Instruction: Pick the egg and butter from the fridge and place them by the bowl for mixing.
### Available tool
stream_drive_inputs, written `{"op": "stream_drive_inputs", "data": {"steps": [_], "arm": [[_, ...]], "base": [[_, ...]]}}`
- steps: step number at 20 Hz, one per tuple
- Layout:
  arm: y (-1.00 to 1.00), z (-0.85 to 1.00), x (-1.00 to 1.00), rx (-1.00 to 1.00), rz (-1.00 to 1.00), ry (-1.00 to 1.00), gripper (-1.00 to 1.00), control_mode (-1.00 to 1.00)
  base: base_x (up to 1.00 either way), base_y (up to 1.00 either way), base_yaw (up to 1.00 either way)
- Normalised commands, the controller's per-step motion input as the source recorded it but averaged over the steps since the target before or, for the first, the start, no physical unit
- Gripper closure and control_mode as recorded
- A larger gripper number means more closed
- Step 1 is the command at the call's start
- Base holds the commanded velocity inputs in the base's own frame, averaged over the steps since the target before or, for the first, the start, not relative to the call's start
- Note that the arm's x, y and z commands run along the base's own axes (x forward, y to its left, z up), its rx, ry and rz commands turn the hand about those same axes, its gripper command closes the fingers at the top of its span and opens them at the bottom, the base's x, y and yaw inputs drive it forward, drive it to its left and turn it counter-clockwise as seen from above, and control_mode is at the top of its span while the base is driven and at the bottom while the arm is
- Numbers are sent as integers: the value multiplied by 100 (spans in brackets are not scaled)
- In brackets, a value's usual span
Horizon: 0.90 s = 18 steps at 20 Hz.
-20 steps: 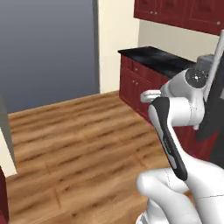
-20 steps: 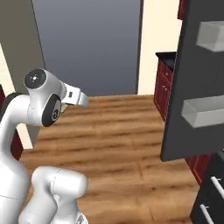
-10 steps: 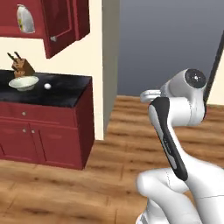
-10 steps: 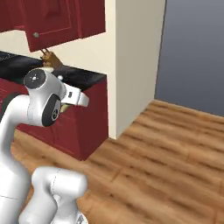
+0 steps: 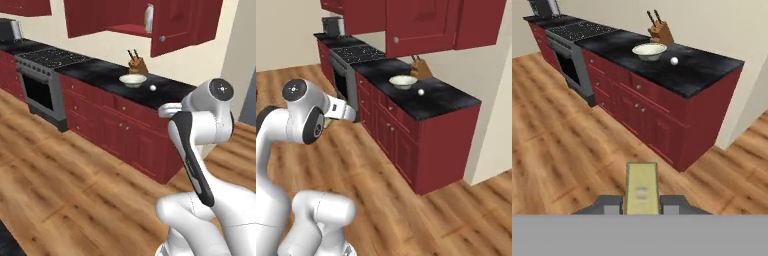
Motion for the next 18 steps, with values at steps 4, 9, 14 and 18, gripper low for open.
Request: {"op": "stream_drive_inputs", "data": {"steps": [4, 9, 14, 18], "arm": [[0, 0, 0, 0, 0, 0, 100, 100], [0, 0, 0, 0, 0, 0, 100, 100], [0, 0, 0, 0, 0, 0, 100, 100], [0, 0, 0, 0, 0, 0, 100, 100]], "base": [[71, -5, 38], [80, -5, 31], [84, -12, 21], [91, -14, 7]]}}
